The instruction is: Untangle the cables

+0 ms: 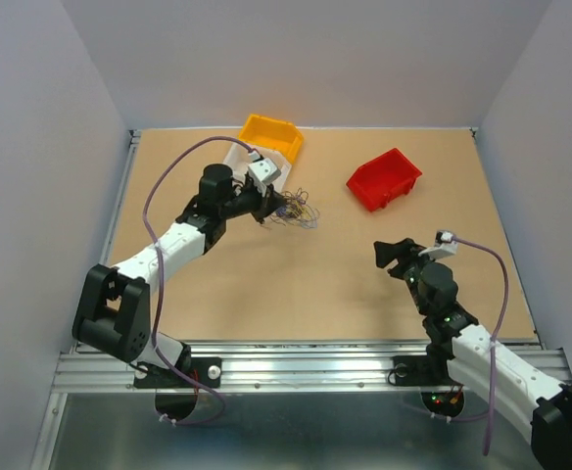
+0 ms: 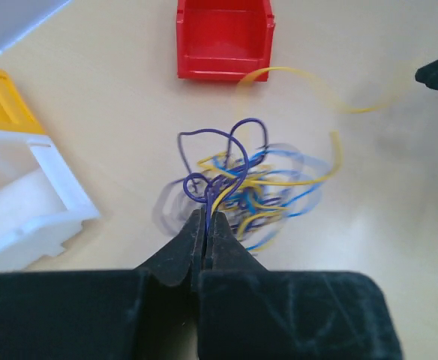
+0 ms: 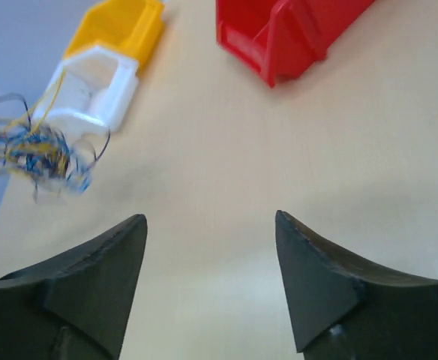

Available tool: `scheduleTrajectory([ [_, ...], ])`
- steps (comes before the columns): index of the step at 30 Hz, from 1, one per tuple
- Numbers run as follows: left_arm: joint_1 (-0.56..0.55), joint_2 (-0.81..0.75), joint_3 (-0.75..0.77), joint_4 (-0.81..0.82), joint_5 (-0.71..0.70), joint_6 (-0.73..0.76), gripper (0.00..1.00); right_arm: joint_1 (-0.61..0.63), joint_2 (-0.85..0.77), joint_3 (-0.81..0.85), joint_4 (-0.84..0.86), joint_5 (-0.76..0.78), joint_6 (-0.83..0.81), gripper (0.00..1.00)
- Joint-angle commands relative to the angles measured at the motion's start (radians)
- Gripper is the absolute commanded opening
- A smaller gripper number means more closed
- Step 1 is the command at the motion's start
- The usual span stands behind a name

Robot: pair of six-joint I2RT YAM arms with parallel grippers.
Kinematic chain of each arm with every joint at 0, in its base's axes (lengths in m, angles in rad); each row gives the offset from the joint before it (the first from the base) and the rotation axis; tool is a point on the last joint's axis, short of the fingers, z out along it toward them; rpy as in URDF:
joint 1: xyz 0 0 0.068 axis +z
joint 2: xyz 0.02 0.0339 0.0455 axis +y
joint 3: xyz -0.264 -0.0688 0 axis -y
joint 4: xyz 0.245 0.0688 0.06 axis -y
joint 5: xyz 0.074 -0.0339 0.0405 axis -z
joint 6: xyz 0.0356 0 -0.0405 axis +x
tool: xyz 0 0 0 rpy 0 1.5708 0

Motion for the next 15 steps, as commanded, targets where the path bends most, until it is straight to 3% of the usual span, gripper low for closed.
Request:
scheduleTrajectory([
  [1, -0.146, -0.034, 0.025, -0.054, -0.036, 0.180, 0.00, 0.002, 0.060, -0.031, 0.118, -0.119, -0.143, 0.78],
  [4, -0.209, -0.031, 0.020, -0.067, -0.061, 0.204, 0.01, 0.002, 0.157, -0.018, 0.216, -0.271, -0.205, 0.82],
  [8, -0.212, -0.014, 0.042, -0.093, -0.049, 0.201, 0.01, 0.002, 0.296, -0.019, 0.410, -0.444, -0.222, 0.88],
  [15, -0.224, 0.001, 0.071, -0.137, 0.040, 0.202, 0.02, 0.019, 0.533, 0.045, 0.649, -0.555, -0.258, 0.90],
])
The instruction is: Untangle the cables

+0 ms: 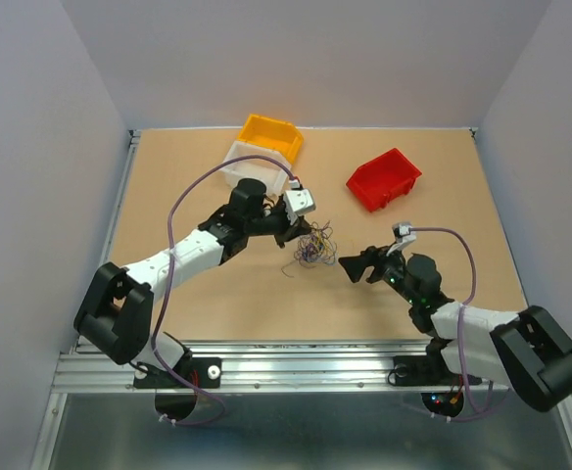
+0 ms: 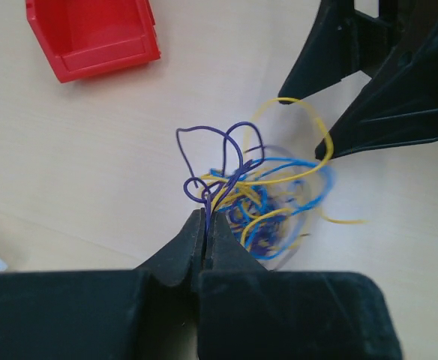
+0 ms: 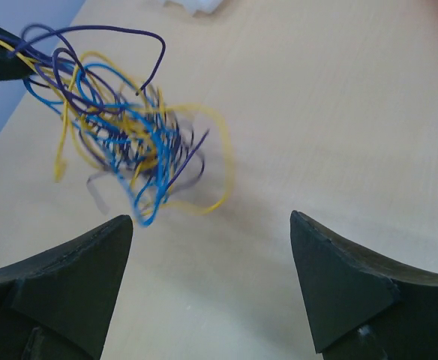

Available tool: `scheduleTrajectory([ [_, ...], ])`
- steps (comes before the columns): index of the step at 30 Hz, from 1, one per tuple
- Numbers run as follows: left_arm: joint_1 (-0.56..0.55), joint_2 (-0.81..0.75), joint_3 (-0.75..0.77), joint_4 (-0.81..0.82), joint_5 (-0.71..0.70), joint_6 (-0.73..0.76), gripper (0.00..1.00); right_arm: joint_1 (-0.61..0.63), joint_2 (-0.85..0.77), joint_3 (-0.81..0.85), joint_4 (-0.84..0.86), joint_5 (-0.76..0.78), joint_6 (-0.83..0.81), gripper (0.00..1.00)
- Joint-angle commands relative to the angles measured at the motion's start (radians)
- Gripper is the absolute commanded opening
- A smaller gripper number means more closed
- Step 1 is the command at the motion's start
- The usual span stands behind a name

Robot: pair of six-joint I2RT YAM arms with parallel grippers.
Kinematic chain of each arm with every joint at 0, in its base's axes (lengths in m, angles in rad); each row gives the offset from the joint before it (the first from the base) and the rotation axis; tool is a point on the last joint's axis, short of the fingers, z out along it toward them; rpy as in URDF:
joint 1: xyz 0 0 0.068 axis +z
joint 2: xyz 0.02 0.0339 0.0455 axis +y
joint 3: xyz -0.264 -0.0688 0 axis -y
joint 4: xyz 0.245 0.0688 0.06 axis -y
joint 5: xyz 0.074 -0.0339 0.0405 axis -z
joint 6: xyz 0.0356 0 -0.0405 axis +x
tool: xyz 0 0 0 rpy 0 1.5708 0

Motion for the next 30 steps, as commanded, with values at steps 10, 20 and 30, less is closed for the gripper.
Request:
scheduleTrajectory([
  [10, -0.024, 0.002, 0.080, -0.056, 0.148, 0.052, 0.04, 0.103, 0.378, 0.189, 0.405, -0.162, -0.092, 0.88],
  [20, -0.030, 0.010, 0.086, -0.073, 0.115, 0.060, 0.39, 0.133, 0.377, 0.197, 0.414, -0.146, -0.083, 0.07],
  [30, 0.134, -0.163, -0.095, 0.219, 0.217, -0.072, 0.96, 0.131, 0.015, 0.102, 0.247, 0.006, -0.023, 0.01],
])
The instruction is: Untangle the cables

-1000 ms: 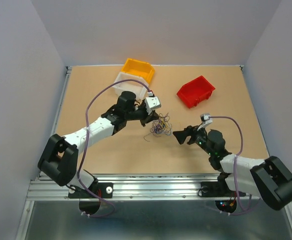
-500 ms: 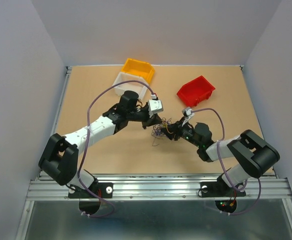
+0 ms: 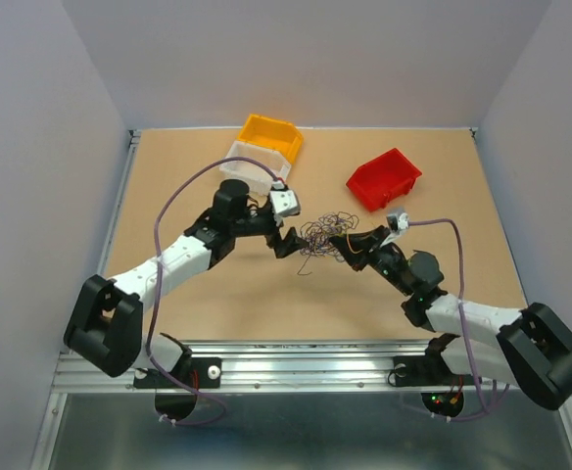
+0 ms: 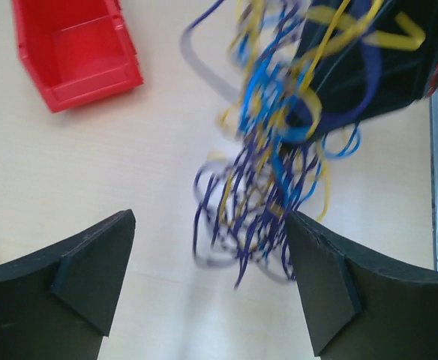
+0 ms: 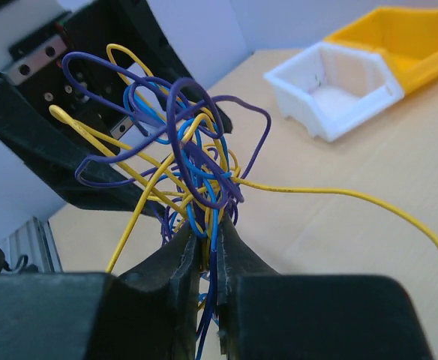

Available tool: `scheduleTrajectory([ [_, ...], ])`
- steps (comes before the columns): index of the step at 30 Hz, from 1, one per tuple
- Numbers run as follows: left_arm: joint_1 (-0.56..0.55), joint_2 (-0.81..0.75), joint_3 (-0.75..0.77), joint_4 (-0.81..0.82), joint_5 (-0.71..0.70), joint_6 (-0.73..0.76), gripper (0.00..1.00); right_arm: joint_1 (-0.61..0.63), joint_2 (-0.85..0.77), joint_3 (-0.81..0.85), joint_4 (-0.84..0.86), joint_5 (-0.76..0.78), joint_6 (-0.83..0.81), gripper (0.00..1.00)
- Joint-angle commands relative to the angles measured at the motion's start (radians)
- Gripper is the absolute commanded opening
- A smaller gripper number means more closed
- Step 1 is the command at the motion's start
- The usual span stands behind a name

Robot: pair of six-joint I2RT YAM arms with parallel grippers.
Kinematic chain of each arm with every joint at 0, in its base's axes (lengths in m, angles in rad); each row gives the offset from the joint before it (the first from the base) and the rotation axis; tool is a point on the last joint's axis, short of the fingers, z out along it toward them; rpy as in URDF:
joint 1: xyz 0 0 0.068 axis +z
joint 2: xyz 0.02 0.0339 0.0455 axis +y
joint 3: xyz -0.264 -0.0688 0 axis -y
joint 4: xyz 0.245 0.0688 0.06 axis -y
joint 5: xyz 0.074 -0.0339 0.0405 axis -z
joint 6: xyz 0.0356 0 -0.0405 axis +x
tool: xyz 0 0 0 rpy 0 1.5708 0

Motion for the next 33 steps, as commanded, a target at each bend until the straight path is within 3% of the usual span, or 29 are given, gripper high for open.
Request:
scheduleTrajectory([
  [1, 0.120, -0.128, -0.077, 0.210, 0.130, -0.105, 0.98, 0.008, -0.099, -0.023, -0.058, 0.094, 0.011, 0.01],
  [5, 0.103, -0.089, -0.042, 0.138, 0.220, -0.051, 0.99, 0.008, -0.179, -0.026, -0.095, 0.079, 0.011, 0.00],
  [11, 0.086, -0.012, 0.014, 0.075, 0.257, -0.022, 0.98, 0.008, -0.173, 0.000, -0.130, 0.001, 0.011, 0.01],
  [16, 0.047, -0.003, 0.019, 0.063, 0.214, -0.008, 0.98, 0.008, -0.152, 0.016, -0.129, -0.045, 0.012, 0.01],
  [19, 0.013, 0.032, 0.042, 0.032, 0.155, 0.010, 0.71, 0.010, -0.152, 0.020, -0.127, -0.063, 0.015, 0.00],
  [26, -0.007, 0.175, 0.146, -0.049, 0.164, 0.021, 0.49, 0.011, -0.159, 0.017, -0.126, -0.090, 0.017, 0.00],
  [27, -0.012, 0.186, 0.157, -0.063, 0.165, 0.025, 0.40, 0.010, -0.158, 0.016, -0.124, -0.090, 0.017, 0.01],
  [28, -0.012, 0.194, 0.168, -0.089, 0.168, 0.037, 0.17, 0.009, -0.158, 0.016, -0.126, -0.085, 0.015, 0.00],
  [29, -0.012, 0.201, 0.179, -0.092, 0.168, 0.038, 0.00, 0.011, -0.158, 0.013, -0.126, -0.082, 0.015, 0.01],
  [30, -0.012, 0.198, 0.180, -0.095, 0.162, 0.036, 0.00, 0.010, -0.159, 0.009, -0.124, -0.076, 0.012, 0.01],
  [33, -0.012, 0.177, 0.168, -0.091, 0.122, 0.038, 0.00, 0.009, -0.164, -0.001, -0.130, -0.051, 0.008, 0.14],
])
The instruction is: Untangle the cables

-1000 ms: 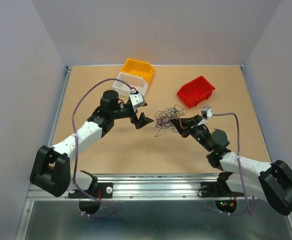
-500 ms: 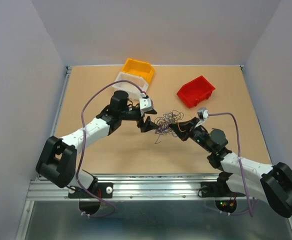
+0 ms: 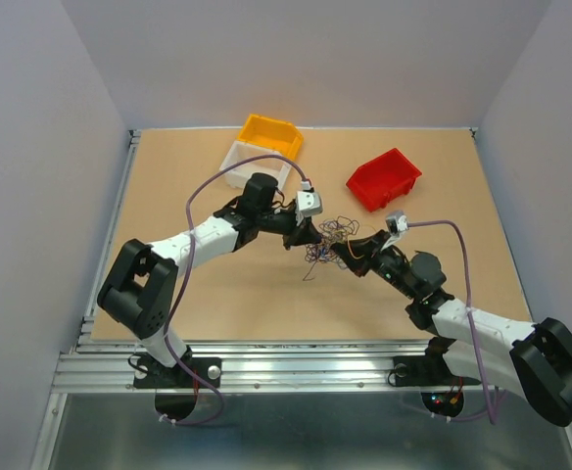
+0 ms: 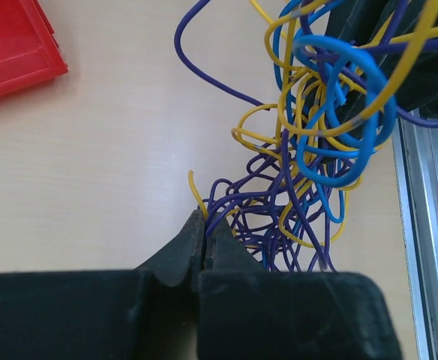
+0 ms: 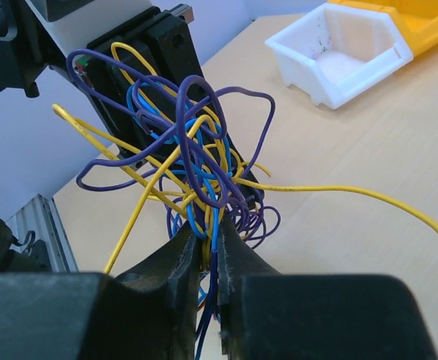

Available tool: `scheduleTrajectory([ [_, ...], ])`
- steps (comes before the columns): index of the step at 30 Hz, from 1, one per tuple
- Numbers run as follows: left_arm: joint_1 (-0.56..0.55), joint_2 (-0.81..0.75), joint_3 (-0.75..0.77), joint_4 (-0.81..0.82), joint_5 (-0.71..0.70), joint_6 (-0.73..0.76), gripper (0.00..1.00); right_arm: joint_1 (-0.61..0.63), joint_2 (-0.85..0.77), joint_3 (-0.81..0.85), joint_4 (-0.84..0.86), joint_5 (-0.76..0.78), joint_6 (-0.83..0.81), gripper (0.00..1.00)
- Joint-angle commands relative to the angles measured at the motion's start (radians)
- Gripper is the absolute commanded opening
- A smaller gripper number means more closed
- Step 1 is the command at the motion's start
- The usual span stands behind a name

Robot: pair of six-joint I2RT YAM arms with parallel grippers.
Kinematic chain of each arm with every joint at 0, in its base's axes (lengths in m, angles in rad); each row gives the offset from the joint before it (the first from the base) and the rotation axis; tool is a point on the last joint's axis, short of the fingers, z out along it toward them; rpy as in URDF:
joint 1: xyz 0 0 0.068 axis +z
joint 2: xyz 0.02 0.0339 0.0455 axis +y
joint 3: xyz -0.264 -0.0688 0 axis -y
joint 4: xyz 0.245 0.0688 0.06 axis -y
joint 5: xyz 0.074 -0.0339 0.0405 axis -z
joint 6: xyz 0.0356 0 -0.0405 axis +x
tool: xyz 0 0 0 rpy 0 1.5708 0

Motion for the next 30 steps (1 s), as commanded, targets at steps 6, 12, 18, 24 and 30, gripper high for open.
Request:
scheduleTrajectory([
  [6, -0.003, -0.101, 0.004, -0.004, -0.055, 0.019, 0.00, 0.009, -0.044, -0.014, -0.082, 0.180, -0.026, 0.30],
  [12, 0.003, -0.130, -0.002, -0.002, -0.121, 0.001, 0.00, 0.009, -0.040, -0.024, -0.154, 0.318, -0.009, 0.18],
  [18, 0.096, -0.178, -0.013, 0.042, -0.163, -0.082, 0.00, 0.008, -0.108, -0.027, -0.355, 0.680, 0.098, 0.24],
  [24, 0.168, -0.271, -0.064, 0.130, -0.245, -0.171, 0.00, 0.009, -0.256, -0.047, -0.589, 0.979, 0.198, 0.21],
  [30, 0.233, -0.440, -0.174, 0.265, -0.504, -0.275, 0.00, 0.008, -0.398, -0.089, -0.686, 1.144, 0.319, 0.23],
])
